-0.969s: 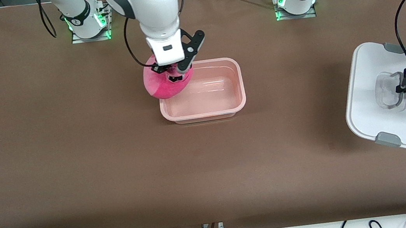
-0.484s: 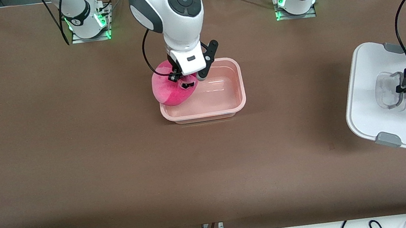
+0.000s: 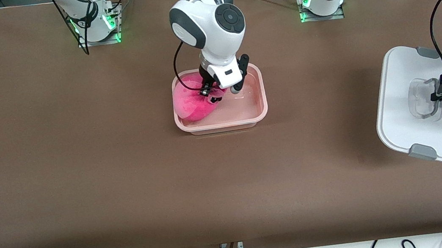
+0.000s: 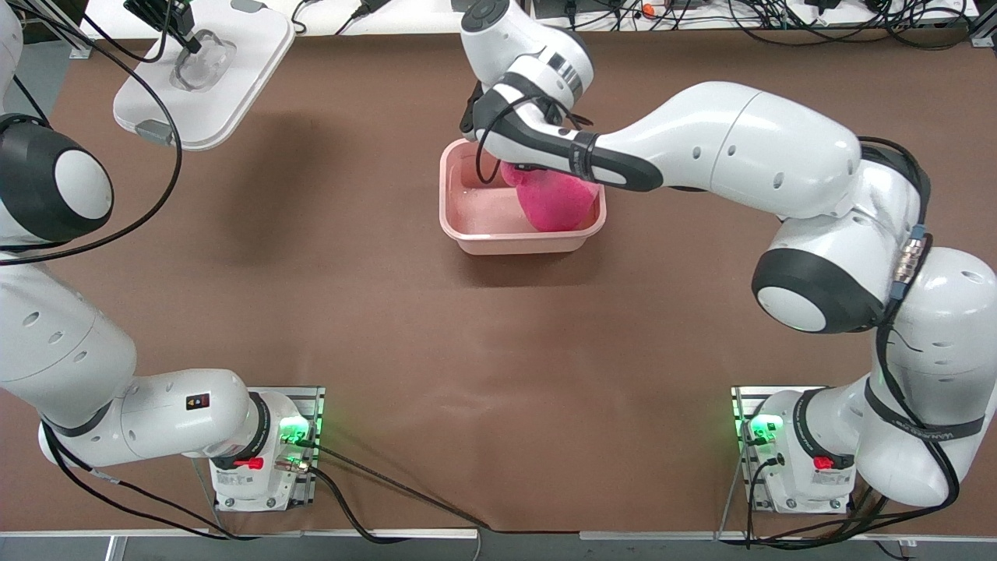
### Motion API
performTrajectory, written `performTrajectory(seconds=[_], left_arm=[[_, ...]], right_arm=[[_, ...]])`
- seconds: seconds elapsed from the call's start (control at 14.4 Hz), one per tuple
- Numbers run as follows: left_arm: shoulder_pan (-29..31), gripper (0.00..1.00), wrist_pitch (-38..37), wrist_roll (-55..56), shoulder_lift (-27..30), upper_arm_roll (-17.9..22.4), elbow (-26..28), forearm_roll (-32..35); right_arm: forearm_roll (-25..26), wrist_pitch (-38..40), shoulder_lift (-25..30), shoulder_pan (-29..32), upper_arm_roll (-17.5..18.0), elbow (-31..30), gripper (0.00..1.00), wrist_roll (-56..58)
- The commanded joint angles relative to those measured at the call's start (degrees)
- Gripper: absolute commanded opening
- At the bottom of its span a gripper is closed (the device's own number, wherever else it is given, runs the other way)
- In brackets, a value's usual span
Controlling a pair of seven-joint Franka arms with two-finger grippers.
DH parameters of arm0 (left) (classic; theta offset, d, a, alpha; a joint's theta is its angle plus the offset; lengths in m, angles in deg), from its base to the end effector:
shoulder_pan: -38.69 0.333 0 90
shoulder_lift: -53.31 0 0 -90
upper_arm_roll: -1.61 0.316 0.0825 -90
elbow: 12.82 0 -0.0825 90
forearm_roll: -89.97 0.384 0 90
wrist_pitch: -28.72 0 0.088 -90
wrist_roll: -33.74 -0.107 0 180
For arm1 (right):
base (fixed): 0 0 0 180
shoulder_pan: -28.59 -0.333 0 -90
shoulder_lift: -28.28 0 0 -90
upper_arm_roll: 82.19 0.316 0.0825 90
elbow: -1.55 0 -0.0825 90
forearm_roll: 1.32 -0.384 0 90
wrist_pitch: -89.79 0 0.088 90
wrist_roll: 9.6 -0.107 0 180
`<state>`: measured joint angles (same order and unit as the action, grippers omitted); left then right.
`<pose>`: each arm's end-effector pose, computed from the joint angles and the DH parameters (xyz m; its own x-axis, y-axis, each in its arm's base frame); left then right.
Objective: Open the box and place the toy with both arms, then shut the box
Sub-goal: 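Lift the pink toy with the right gripper and carry it over the box, then lower the toy into the box, open the right gripper and withdraw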
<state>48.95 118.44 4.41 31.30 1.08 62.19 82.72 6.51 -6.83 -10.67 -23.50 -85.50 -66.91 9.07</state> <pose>0.6525 0.0992 0.5136 0.9422 -0.3316 -0.0477 -0.3190 -0.9316 0.1744 0.4767 0.5404 0.3710 0.3494 0.9080 -0.2311 0.9369 -0.3358 0.0970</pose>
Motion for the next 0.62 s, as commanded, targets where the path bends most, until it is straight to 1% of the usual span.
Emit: performTrajectory(seconds=[0.0,0.42,0.48,0.55], left_arm=[[0.6,0.0,-1.3,0.2,-0.1,-0.3,-1.3,-1.8],[0.6,0.0,-1.3,0.2,-0.1,-0.3,-1.3,-1.8],[0.6,0.0,-1.3,0.2,-0.1,-0.3,-1.3,-1.8],[0.6,0.0,-1.3,0.2,-0.1,-0.3,-1.3,-1.8]], right_arm=[[1.0,-2.6,-2.5,-0.5,-0.7,2.3,0.0,-0.6],[1.0,-6.9,-5.8,-1.0,-0.7,2.2,0.0,-3.1],[1.0,-8.3,-6.3,-1.1,-0.7,2.2,0.05,-6.0],[0.9,-10.0,-6.6,-1.6,-0.7,2.2,0.88,-9.2]])
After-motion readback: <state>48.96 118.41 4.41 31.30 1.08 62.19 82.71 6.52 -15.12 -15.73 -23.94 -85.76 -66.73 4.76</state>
